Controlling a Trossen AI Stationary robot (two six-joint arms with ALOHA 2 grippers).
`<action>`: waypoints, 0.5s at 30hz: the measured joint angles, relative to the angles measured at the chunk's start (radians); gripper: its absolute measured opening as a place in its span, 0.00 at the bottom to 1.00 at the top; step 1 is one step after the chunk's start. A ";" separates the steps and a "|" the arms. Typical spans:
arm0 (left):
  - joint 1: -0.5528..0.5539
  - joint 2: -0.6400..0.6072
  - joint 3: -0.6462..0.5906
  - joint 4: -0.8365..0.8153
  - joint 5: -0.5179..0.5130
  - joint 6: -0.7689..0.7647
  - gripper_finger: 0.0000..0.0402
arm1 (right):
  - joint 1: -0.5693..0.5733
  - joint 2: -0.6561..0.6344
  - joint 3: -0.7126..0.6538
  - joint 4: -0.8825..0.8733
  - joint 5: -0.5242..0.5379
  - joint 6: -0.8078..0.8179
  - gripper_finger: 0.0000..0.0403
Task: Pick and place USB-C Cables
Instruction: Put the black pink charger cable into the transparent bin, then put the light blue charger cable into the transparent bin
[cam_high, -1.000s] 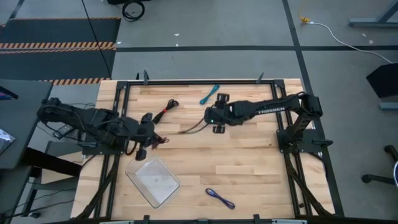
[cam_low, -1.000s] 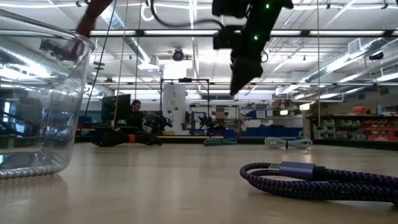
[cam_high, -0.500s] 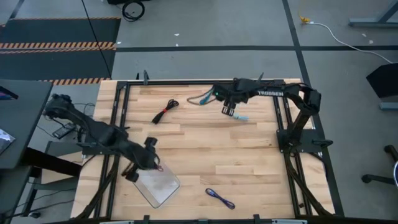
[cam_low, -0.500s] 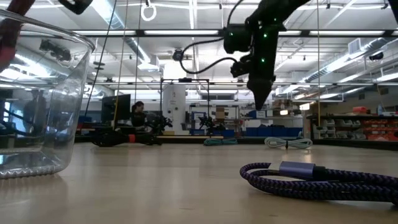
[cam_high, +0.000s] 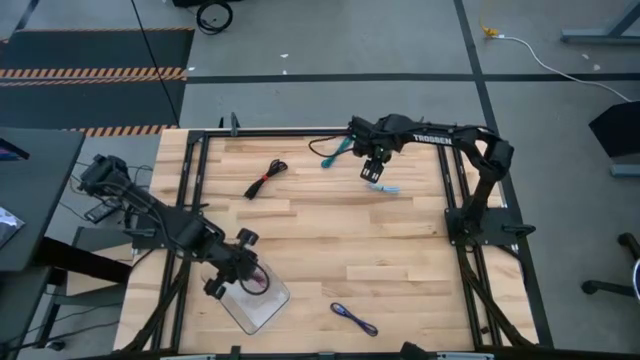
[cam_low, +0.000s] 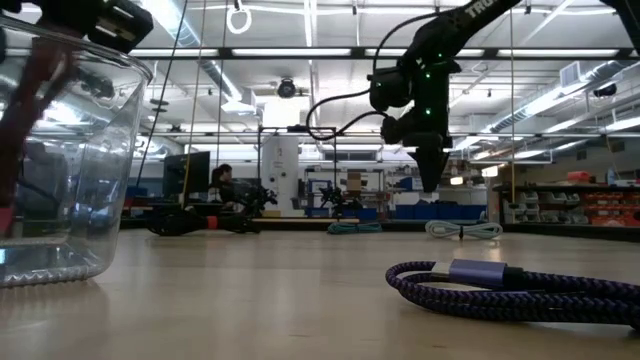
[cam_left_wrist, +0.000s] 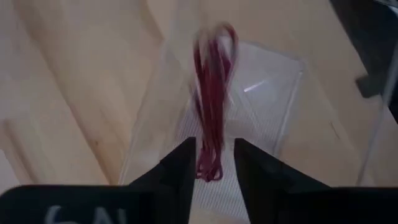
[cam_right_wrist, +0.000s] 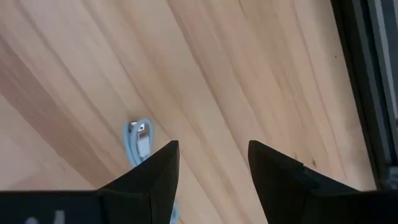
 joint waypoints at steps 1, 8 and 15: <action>-0.003 0.002 0.000 0.004 -0.003 0.008 0.33 | 0.001 0.001 -0.006 0.003 0.000 -0.001 0.49; -0.010 0.002 0.000 0.001 -0.121 0.014 0.43 | -0.005 0.002 -0.105 0.000 -0.001 -0.016 0.49; -0.010 0.002 0.000 0.002 -0.264 0.003 0.44 | -0.007 0.002 -0.216 0.052 -0.004 -0.070 0.49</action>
